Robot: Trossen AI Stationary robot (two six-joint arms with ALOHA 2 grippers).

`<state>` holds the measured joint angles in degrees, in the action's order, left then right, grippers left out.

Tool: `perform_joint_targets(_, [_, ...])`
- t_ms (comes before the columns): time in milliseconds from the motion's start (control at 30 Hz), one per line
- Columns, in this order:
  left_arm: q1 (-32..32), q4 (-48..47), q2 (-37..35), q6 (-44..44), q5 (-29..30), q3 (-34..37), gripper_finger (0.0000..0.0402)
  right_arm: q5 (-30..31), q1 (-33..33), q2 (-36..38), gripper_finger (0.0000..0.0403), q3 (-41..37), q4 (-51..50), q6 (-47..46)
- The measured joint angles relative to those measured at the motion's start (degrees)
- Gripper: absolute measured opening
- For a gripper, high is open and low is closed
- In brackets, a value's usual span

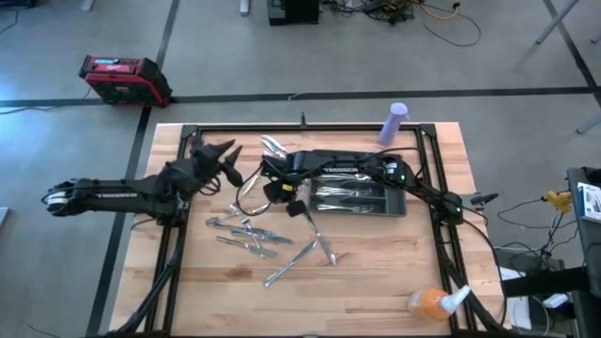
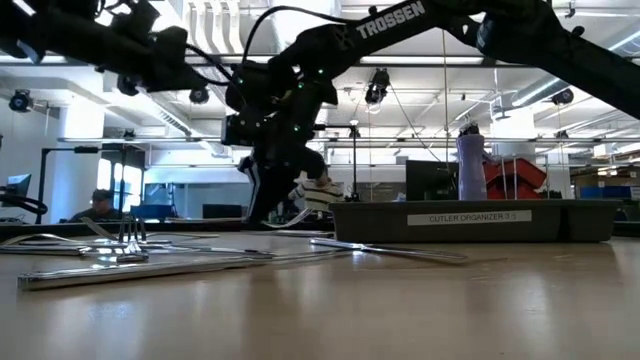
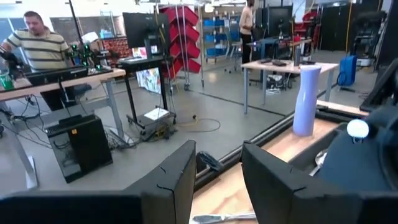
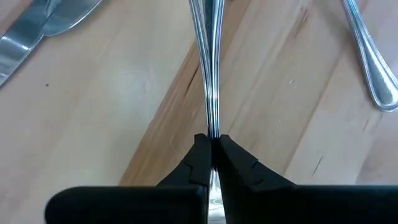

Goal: Sort silverware
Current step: Put the silver fork into the gray silverware tray

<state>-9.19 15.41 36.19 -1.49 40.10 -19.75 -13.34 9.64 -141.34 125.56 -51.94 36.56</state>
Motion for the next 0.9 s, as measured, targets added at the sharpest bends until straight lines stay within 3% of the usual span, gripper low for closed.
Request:
perform_joint_targets(267, [0.02, -5.24, -5.43, 0.74, -0.11, 0.0, 0.0116, 5.55, -1.53, 2.38, 0.0, 0.61, -2.83, -7.94])
perform_joint_targets(500, [0.02, -7.48, -8.4, 0.69, -0.13, 0.0, 0.0116, 5.94, -2.05, 7.97, 0.0, -1.72, -9.19, -15.21])
perform_joint_targets(667, [0.02, -8.43, -9.52, 0.71, -0.17, 0.0, 0.0116, 10.23, -1.63, 15.03, 0.0, -12.96, -9.58, -19.37])
perform_joint_targets(767, [0.02, -8.49, -9.69, 0.71, -0.17, 0.0, 0.0116, 15.89, -2.04, 22.05, 0.0, -22.53, -7.5, -23.32])
perform_joint_targets(900, [0.0, -6.4, -9.34, 0.64, -0.14, 0.0, 0.0116, 17.0, -3.25, 32.85, 0.0, -35.59, -2.93, -29.21])
